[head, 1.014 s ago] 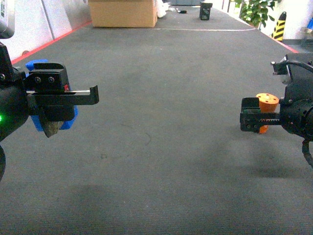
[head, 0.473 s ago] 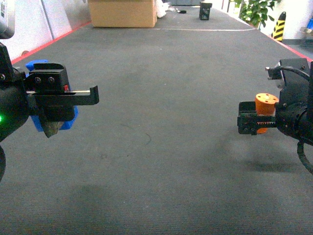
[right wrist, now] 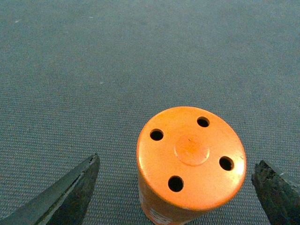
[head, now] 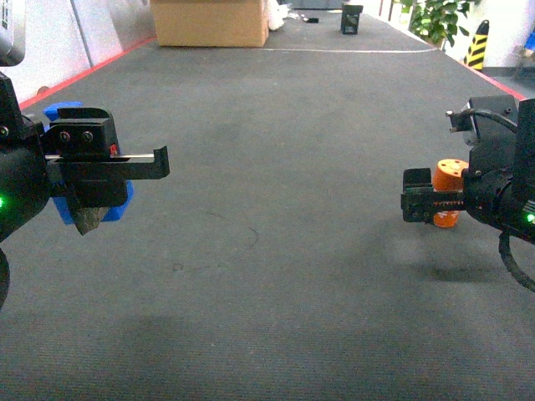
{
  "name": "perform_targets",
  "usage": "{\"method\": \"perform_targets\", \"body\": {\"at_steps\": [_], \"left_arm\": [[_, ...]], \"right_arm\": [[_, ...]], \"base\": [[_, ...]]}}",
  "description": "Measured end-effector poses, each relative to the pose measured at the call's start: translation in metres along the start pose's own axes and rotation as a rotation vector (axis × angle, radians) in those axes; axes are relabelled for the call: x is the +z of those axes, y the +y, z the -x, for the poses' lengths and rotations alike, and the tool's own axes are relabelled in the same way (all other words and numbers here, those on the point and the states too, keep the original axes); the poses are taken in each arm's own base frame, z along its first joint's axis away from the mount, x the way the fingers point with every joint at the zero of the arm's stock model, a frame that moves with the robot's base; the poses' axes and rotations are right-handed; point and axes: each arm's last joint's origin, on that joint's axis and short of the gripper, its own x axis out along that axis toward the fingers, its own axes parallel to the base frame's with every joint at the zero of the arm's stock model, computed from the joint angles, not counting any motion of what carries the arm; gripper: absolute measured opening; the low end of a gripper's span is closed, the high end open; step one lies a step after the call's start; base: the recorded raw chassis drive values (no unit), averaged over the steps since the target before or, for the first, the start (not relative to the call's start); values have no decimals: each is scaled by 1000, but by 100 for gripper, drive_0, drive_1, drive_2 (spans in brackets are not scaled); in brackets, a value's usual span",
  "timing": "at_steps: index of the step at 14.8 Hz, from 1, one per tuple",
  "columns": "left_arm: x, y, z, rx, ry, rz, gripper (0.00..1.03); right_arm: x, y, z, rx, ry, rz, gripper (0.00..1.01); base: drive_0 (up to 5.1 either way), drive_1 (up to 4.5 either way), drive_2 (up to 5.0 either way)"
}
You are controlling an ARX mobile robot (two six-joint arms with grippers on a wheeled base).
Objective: Sort blue parts and orange caps into right shelf containers
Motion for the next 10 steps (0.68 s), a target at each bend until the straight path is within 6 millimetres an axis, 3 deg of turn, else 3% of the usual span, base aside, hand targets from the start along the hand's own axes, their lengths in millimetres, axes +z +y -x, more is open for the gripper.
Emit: {"method": "perform_targets", "body": {"at_steps": [10], "left_arm": [[0, 0, 0, 0, 0, 0, 40]], "right_arm": [[1, 1, -7, -6, -4, -1, 98]], "base": [[0, 0, 0]]}}
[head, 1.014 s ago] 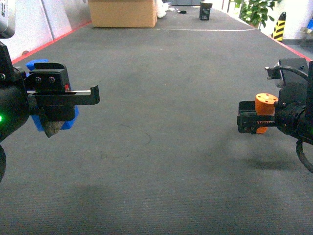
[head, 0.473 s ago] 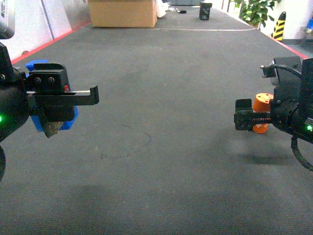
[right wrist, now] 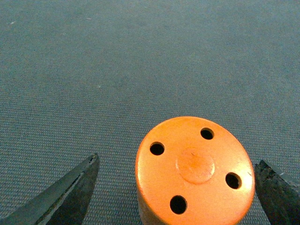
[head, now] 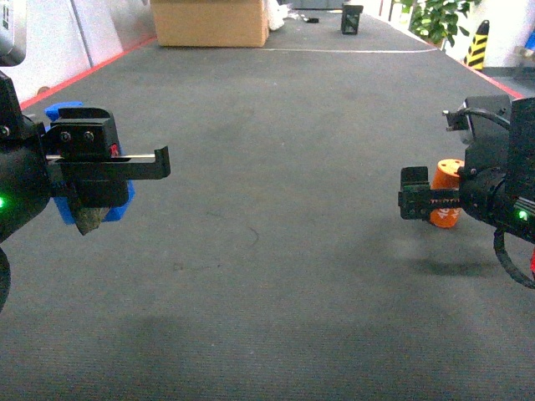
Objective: Sort blue parts and orange caps into right shelf containers
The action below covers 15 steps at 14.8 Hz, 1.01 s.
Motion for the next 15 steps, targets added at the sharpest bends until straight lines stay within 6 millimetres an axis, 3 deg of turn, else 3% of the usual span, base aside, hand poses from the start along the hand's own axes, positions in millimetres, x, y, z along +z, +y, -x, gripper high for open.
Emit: {"method": "perform_targets", "body": {"at_steps": [12, 13, 15], "left_arm": [[0, 0, 0, 0, 0, 0, 40], [0, 0, 0, 0, 0, 0, 40], [0, 0, 0, 0, 0, 0, 40]], "right_arm": [[-4, -3, -7, -5, -7, -1, 98], [-3, -4, -8, -9, -14, -1, 95], [-3, -5, -8, -10, -17, 6, 73]], "base": [[0, 0, 0], [0, 0, 0], [0, 0, 0]]}}
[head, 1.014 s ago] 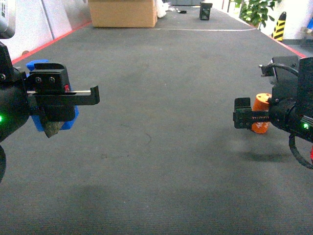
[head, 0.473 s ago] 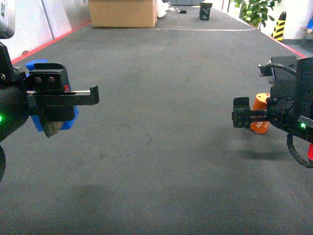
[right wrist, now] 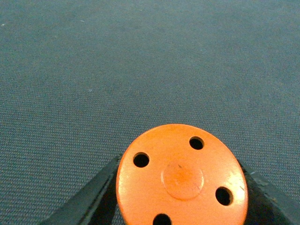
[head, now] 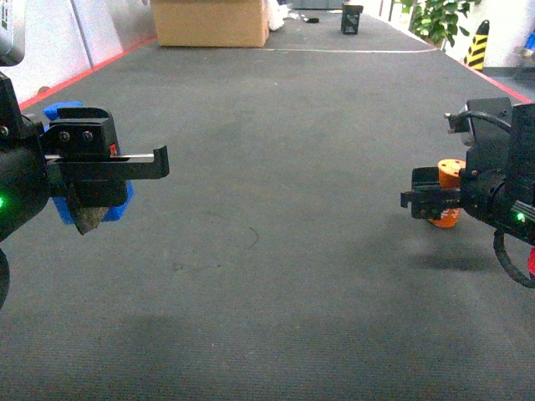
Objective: Sort blue parts and orange caps into right shelf containers
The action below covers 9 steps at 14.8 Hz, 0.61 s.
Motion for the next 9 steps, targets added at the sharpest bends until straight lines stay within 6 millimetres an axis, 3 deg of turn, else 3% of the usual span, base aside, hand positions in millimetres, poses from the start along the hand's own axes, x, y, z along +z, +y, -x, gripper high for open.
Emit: {"method": "perform_targets", "body": {"at_steps": [2, 3, 9], "left_arm": [[0, 0, 0, 0, 0, 0, 40], [0, 0, 0, 0, 0, 0, 40], [0, 0, 0, 0, 0, 0, 40]], "right_arm": [[0, 0, 0, 0, -5, 0, 51], [0, 0, 1, 0, -7, 0, 46], [-8, -5, 10, -4, -17, 3, 45]], "base": [[0, 0, 0], [0, 0, 0], [0, 0, 0]]}}
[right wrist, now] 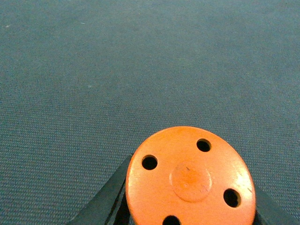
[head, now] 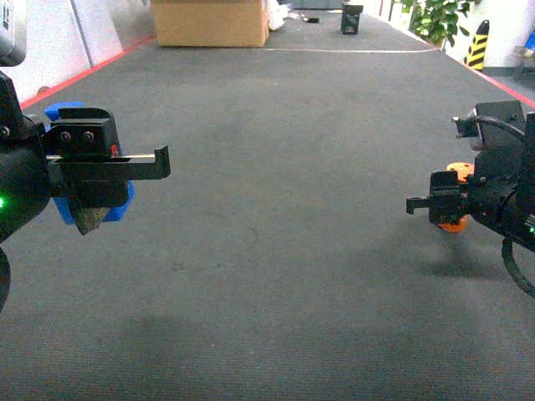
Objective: Sort blue parts and orange caps into right shelf containers
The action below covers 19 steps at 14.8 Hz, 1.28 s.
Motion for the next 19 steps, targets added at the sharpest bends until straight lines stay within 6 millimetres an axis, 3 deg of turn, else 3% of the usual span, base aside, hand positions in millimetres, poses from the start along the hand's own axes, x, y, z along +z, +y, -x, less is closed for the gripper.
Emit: {"method": "perform_targets", "body": {"at_steps": [9, 15, 19], "left_arm": [[0, 0, 0, 0, 0, 0, 40], [0, 0, 0, 0, 0, 0, 40], [0, 0, 0, 0, 0, 0, 40]], "right_arm": [[-16, -6, 54, 10, 24, 5, 44], [7, 2, 95, 50, -47, -13, 44], [20, 2, 137, 64, -97, -38, 44]], "base": [[0, 0, 0], [0, 0, 0], [0, 0, 0]]}}
